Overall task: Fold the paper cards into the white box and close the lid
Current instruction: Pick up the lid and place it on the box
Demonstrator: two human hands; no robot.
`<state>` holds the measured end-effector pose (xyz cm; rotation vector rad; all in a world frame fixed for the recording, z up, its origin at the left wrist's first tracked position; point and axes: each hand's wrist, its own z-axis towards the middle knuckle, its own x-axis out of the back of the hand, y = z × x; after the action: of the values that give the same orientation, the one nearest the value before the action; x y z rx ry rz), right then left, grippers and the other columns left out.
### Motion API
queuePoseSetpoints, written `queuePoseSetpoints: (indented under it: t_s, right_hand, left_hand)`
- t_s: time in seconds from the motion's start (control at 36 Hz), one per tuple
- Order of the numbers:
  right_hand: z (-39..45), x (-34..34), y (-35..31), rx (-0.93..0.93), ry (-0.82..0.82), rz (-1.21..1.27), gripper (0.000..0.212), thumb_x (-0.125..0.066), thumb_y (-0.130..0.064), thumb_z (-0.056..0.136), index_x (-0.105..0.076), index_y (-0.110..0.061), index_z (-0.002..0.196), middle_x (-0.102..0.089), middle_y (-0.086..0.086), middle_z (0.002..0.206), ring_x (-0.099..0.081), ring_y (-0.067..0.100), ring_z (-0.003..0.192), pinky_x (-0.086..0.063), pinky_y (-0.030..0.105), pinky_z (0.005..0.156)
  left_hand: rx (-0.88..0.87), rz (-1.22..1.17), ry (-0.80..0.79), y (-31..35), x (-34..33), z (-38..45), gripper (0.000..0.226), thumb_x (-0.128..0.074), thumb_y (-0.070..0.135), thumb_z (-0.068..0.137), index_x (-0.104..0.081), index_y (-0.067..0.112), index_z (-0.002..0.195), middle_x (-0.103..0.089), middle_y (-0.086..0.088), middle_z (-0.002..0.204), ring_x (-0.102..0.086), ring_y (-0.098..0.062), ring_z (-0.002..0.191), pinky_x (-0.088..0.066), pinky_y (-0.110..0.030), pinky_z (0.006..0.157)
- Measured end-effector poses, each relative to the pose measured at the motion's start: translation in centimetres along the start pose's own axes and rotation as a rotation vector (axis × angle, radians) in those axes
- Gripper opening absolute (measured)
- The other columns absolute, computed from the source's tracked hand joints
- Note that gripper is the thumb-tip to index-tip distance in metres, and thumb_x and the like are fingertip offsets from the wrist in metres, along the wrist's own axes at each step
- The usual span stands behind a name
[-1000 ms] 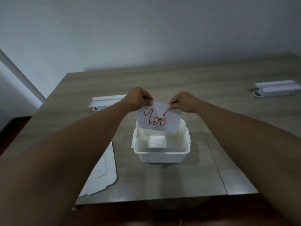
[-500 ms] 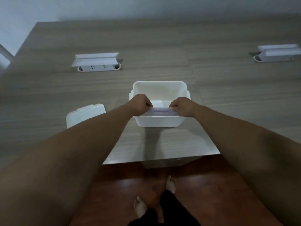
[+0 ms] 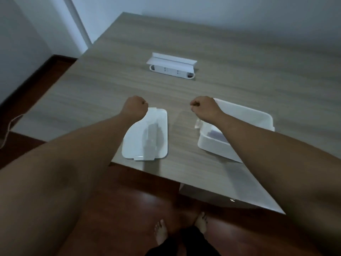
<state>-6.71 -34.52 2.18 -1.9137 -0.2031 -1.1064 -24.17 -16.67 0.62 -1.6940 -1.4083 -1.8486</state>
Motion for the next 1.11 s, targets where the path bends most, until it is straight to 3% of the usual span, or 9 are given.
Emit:
queuePoseSetpoints:
  t_s: [0.08, 0.17, 0.28, 0.36, 0.5, 0.72, 0.86, 0.97, 1.11]
  right_hand:
    - [0.9, -4.4, -2.0, -0.01, -0.06, 0.02, 0.03, -0.054, -0.014, 0.086, -0.07, -0.002, 0.109, -0.068, 0.013, 0.121, -0.061, 0.029, 0.114, -0.048, 0.036, 0.1]
    - [1.8, -9.0, -2.7, -0.042, -0.129, -0.039, 0.019, -0.054, -0.012, 0.08, -0.065, 0.002, 0.084, -0.069, 0.02, 0.1, -0.064, 0.034, 0.096, -0.052, 0.036, 0.079]
    - [1.9, -14.2, -1.7, -0.146, -0.21, -0.047, 0.032, -0.054, -0.012, 0.08, -0.036, -0.022, 0.057, -0.04, -0.004, 0.062, -0.046, 0.019, 0.078, -0.027, 0.022, 0.049]
    - [1.3, -17.5, -0.4, -0.284, -0.22, 0.027, 0.008, -0.054, -0.013, 0.078, -0.058, -0.006, 0.076, -0.06, 0.006, 0.081, -0.058, 0.027, 0.08, -0.039, 0.025, 0.057]
    - [1.4, -20.6, 0.4, -0.546, -0.089, 0.476, 0.036, -0.055, -0.013, 0.07, -0.068, -0.004, 0.102, -0.071, 0.014, 0.104, -0.069, 0.032, 0.089, -0.059, 0.038, 0.079]
    - [3.6, -15.1, -1.6, -0.606, 0.088, 0.702, 0.043, -0.05, -0.006, 0.074, -0.064, -0.005, 0.115, -0.07, 0.011, 0.107, -0.068, 0.03, 0.09, -0.058, 0.042, 0.085]
    - [2.9, -6.4, -4.7, -0.48, 0.206, 0.737, 0.016, -0.048, -0.008, 0.083, -0.055, -0.014, 0.07, -0.05, 0.003, 0.075, -0.046, 0.018, 0.061, -0.041, 0.029, 0.069]
    - [2.0, -0.1, -4.7, -0.408, 0.37, 0.794, 0.016, -0.046, -0.007, 0.079, -0.059, -0.015, 0.075, -0.044, 0.001, 0.064, -0.036, 0.018, 0.06, -0.03, 0.023, 0.054]
    - [-0.4, 6.8, -1.6, -0.426, 0.37, 0.843, 0.02, -0.058, -0.018, 0.084, -0.067, -0.004, 0.095, -0.066, 0.01, 0.089, -0.061, 0.026, 0.076, -0.05, 0.031, 0.066]
  left_hand:
    - [0.155, 0.015, 0.019, -5.6, -0.9, -1.1, 0.032, -0.046, 0.017, 0.088, -0.066, -0.006, 0.079, -0.069, -0.028, 0.091, -0.065, -0.04, 0.09, -0.051, -0.037, 0.079]
    - [0.295, 0.04, -0.027, -10.7, -3.0, -2.2, 0.031, -0.044, 0.015, 0.087, -0.066, -0.006, 0.089, -0.069, -0.023, 0.098, -0.065, -0.038, 0.096, -0.047, -0.033, 0.077]
    - [0.397, -0.013, -0.077, -14.2, -6.2, -3.9, 0.027, -0.046, 0.015, 0.089, -0.065, -0.004, 0.088, -0.059, -0.01, 0.073, -0.065, -0.036, 0.096, -0.04, -0.031, 0.07]
    - [0.401, -0.087, -0.072, -15.4, -8.4, -4.8, 0.029, -0.048, 0.013, 0.091, -0.065, -0.006, 0.103, -0.068, -0.022, 0.105, -0.061, -0.037, 0.108, -0.045, -0.033, 0.083]
    - [0.433, -0.228, -0.027, -14.7, -9.8, -6.0, 0.03, -0.049, 0.0, 0.084, -0.063, -0.007, 0.11, -0.066, -0.022, 0.115, -0.062, -0.037, 0.108, -0.042, -0.028, 0.075]
    - [0.318, -0.415, -0.101, -10.7, -4.3, -4.8, 0.034, -0.044, -0.001, 0.088, -0.066, 0.005, 0.113, -0.066, -0.011, 0.106, -0.06, -0.025, 0.09, -0.051, -0.033, 0.077]
    - [0.37, -0.863, -0.184, -5.6, 0.9, -1.8, 0.014, -0.053, 0.02, 0.093, -0.063, 0.012, 0.098, -0.068, -0.012, 0.099, -0.067, -0.029, 0.081, -0.059, -0.036, 0.063]
    - [0.223, -0.956, -0.345, -1.0, 1.9, -0.3, 0.031, -0.066, 0.024, 0.089, -0.064, 0.002, 0.111, -0.069, -0.015, 0.11, -0.069, -0.029, 0.086, -0.062, -0.04, 0.07]
    - [0.028, -0.903, -0.367, 5.2, 2.1, 0.2, 0.034, -0.064, 0.017, 0.091, -0.061, 0.001, 0.121, -0.068, -0.015, 0.113, -0.069, -0.025, 0.092, -0.062, -0.029, 0.065]
